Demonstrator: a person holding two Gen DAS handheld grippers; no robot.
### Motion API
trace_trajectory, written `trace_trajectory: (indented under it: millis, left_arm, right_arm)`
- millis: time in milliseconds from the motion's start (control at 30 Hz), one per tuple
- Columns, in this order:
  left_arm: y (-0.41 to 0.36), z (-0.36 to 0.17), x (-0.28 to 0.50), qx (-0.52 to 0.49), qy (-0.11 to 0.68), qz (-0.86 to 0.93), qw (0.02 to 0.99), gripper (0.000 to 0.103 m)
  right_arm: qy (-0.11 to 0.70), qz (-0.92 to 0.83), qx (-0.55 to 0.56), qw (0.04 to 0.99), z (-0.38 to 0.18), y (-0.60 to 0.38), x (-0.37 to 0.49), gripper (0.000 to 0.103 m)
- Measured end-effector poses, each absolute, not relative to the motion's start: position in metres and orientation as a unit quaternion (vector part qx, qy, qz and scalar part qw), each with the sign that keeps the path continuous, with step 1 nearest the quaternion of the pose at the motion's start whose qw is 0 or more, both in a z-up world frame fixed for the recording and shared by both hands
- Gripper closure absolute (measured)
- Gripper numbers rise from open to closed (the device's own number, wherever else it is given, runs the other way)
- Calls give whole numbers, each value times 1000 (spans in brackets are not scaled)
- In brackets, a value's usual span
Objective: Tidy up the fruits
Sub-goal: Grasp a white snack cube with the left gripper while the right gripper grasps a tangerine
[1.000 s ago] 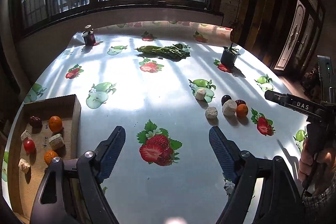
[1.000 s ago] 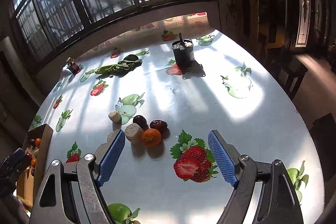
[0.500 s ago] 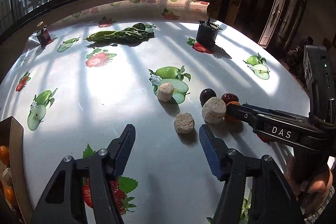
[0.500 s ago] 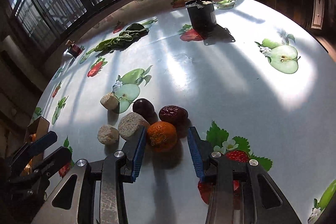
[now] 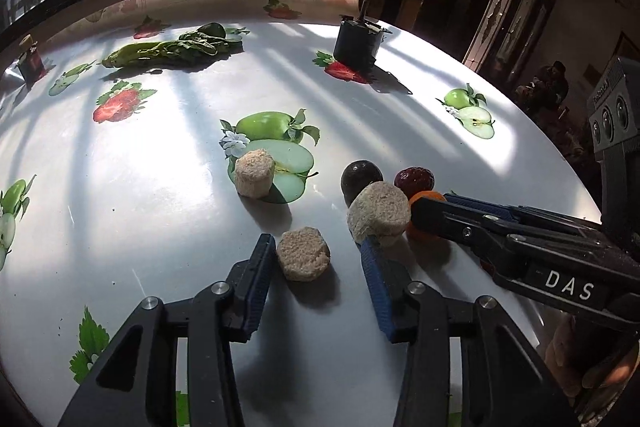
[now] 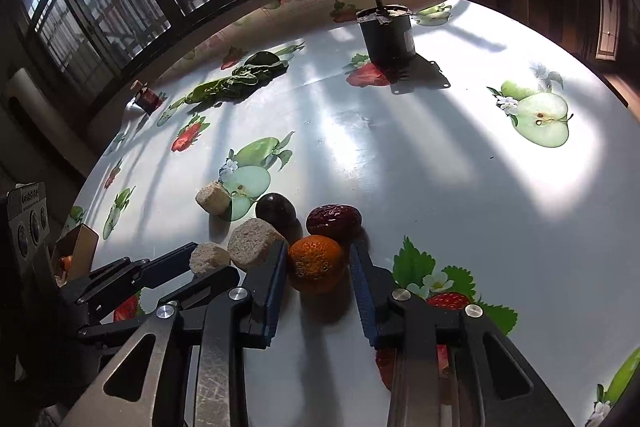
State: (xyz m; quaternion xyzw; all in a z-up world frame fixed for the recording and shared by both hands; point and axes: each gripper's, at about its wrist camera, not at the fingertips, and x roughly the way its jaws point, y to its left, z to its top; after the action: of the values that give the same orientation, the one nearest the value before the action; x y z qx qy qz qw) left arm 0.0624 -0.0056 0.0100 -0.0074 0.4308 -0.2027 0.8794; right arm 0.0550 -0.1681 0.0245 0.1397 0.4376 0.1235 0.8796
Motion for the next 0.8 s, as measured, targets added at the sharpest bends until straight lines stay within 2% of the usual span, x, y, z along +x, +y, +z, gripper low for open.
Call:
trace_trajectory:
  millis: [67,100,133,567,800]
  left_arm:
    - [-4,10,62,-12,431,-204,879,61]
    - [-2,10,63,-15,431,-205,878,66]
    - [-1,10,63,-18,434,-209,876,77]
    - [9,13,57,-28,427,-200,881,77]
    - [21,35,49,-29,406,-182,895,77]
  right_arm:
    - [441,128,143,877,21,-166,56,69]
    - [439,127,143,878,21,-165,55,68]
    - [438,128,142,878,20,-164,55,68]
    - [420,117,130,891,26,-161,44,72]
    - [416,93,133,895,26,-170,44,72]
